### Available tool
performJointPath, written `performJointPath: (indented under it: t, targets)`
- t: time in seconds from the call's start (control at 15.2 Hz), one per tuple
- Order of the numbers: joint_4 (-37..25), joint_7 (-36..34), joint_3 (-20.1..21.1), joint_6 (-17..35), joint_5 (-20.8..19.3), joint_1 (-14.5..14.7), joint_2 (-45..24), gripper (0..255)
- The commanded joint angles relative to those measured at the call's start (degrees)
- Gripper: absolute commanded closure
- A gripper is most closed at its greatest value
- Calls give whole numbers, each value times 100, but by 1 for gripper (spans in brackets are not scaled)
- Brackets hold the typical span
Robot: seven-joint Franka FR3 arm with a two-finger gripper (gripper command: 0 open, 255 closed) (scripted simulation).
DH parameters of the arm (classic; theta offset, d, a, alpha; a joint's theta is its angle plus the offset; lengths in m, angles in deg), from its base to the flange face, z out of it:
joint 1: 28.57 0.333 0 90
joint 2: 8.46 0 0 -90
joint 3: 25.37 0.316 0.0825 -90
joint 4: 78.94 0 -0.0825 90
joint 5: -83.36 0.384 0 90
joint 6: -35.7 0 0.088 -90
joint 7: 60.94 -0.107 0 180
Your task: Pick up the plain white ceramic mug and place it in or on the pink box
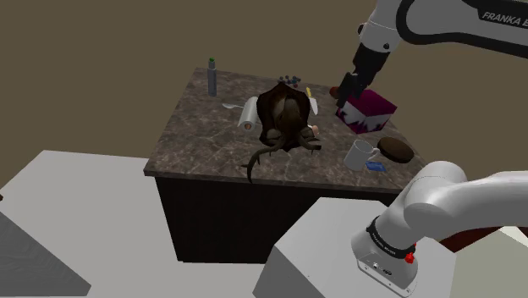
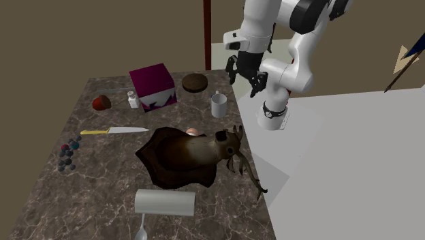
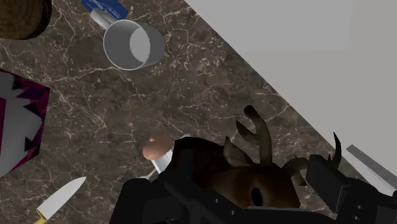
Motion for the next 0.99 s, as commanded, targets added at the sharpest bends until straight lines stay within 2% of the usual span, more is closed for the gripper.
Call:
performJointPath:
  t: [0.0,0.46,0.92]
  targets:
    - [0,0,0,0,0,0,0,0]
    - [1373,885,-758,602,-476,-223,867,0]
    - [2427,1890,-1750,1242,-1223,-696,1370,0]
